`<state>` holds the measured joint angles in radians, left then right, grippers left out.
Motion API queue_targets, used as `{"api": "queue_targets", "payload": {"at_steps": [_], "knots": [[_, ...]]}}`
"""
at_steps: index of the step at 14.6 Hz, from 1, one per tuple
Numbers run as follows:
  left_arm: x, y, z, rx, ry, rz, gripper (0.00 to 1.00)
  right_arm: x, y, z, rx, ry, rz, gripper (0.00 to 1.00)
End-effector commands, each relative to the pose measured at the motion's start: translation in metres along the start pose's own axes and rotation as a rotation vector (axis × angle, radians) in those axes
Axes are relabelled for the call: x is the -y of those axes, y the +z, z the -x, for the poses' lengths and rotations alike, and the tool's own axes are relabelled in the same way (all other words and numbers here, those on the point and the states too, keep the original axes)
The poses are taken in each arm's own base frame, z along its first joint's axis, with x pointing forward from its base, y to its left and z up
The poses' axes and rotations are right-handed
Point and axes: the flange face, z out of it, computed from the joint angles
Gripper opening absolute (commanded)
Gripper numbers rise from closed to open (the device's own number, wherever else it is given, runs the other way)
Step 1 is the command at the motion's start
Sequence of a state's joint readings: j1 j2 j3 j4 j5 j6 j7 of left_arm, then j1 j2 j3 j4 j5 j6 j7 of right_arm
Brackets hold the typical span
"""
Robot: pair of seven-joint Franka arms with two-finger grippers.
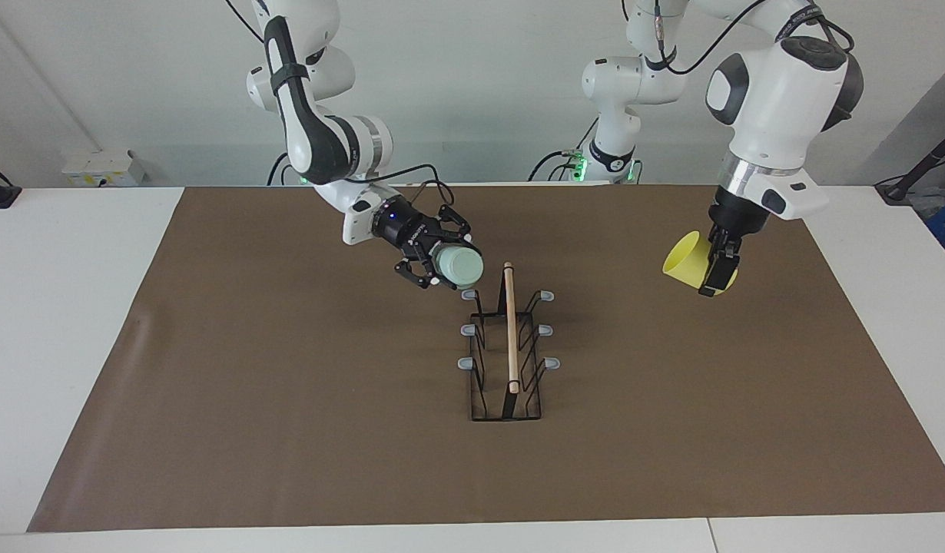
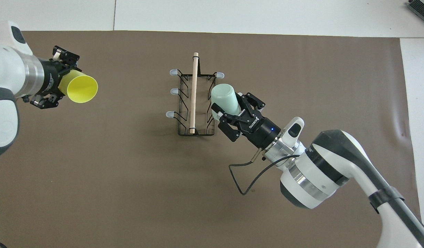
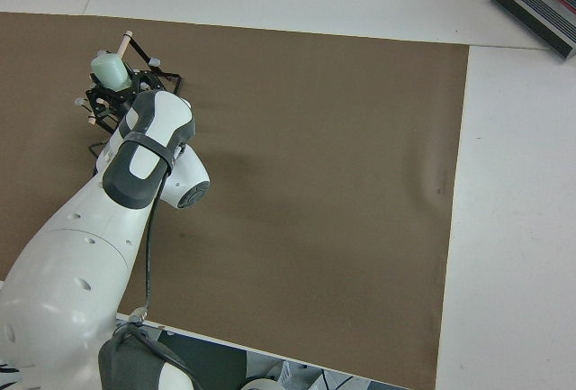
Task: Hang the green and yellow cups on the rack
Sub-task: 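Hang the green cup on a peg while the left gripper hangs yellow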
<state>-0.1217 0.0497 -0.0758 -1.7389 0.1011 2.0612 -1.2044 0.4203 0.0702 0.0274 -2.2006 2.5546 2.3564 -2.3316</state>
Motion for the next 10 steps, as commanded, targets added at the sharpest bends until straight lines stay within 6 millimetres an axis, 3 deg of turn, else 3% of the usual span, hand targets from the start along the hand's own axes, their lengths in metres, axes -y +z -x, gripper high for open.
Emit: {"api": "queue_targets", "payload": {"at_steps": [1,3,8,10], "knots": [[-0.007,-0.009,0.026,-0.092,0.096,0.018,0.0,-0.013,-0.004,-0.004,-0.067,-0.091,0.057,0.0],[-0.018,-0.007,0.056,-0.107,0.161,0.064,0.0,-0.014,-0.002,-0.003,-0.084,-0.109,0.051,0.0],[-0.005,0.005,0.142,-0.289,0.306,0.11,0.0,-0.007,0.0,0.003,-0.079,-0.14,0.054,0.0],[0.001,0.013,0.163,-0.353,0.352,0.161,0.0,0.004,0.001,0.017,-0.026,-0.134,0.052,0.0]]}}
